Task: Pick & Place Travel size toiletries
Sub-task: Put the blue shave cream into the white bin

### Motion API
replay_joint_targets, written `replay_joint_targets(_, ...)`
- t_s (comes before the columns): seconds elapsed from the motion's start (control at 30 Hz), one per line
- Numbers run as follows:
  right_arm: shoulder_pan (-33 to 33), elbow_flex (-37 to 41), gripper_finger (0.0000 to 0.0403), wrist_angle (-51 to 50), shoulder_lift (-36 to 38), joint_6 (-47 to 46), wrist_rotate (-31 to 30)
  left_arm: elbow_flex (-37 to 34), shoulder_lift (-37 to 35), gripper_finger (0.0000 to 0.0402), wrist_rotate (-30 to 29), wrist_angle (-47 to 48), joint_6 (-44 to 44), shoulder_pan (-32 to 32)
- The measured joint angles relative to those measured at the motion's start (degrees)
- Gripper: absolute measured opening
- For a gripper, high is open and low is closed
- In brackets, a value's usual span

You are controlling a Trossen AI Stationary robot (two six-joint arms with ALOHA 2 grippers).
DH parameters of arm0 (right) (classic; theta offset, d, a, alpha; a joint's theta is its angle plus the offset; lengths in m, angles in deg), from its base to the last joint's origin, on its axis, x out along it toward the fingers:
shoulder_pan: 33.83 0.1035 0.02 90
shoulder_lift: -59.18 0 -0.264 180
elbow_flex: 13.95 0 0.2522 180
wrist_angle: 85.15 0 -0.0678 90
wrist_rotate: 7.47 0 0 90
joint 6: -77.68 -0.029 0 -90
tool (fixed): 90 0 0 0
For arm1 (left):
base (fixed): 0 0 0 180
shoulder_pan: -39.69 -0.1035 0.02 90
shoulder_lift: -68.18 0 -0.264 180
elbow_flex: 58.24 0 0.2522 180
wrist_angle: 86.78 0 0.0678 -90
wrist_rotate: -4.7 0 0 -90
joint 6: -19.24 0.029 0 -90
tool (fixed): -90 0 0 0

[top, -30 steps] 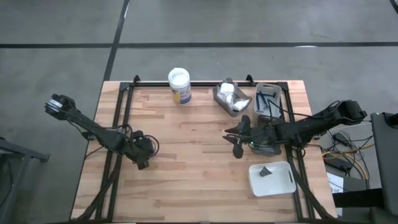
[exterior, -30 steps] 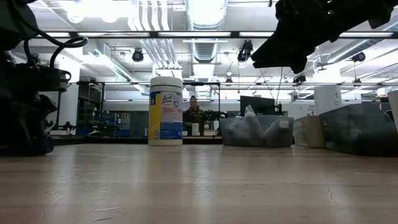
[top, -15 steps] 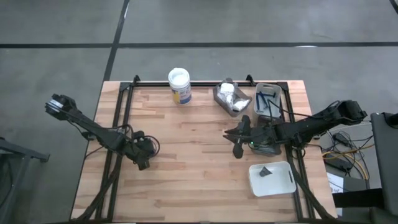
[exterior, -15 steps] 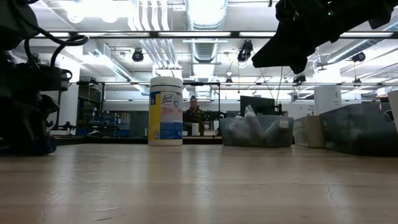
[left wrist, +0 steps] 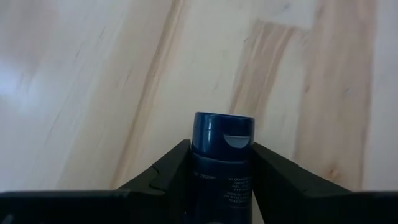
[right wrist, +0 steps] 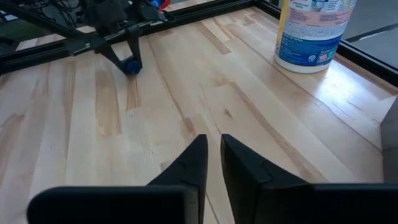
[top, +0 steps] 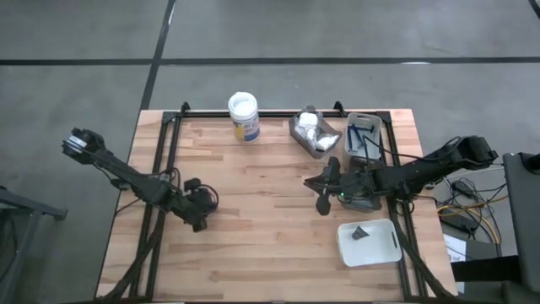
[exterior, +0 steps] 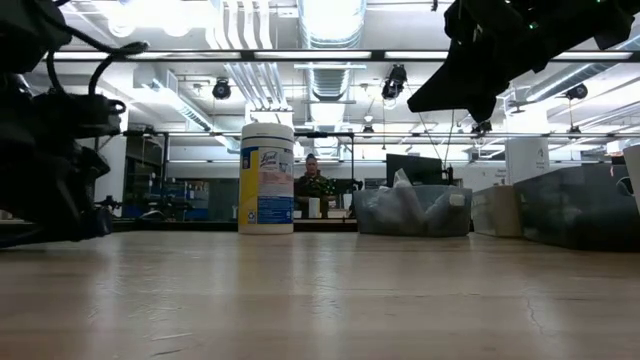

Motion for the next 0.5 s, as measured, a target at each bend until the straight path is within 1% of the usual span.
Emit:
replay_joint_targets(0.2,0.0,0.0,0.0040,0.0,0.0,0.0,0.0,0.0,0.0,0.0154,-0.4,-5.1,3.1,0.0)
replay_joint_targets(0.5,0.0,0.0,0.0066,0.0,0.0,0.0,0.0,0.1,0.0,0.0154,-2.0,-10.2,6.8,0.0)
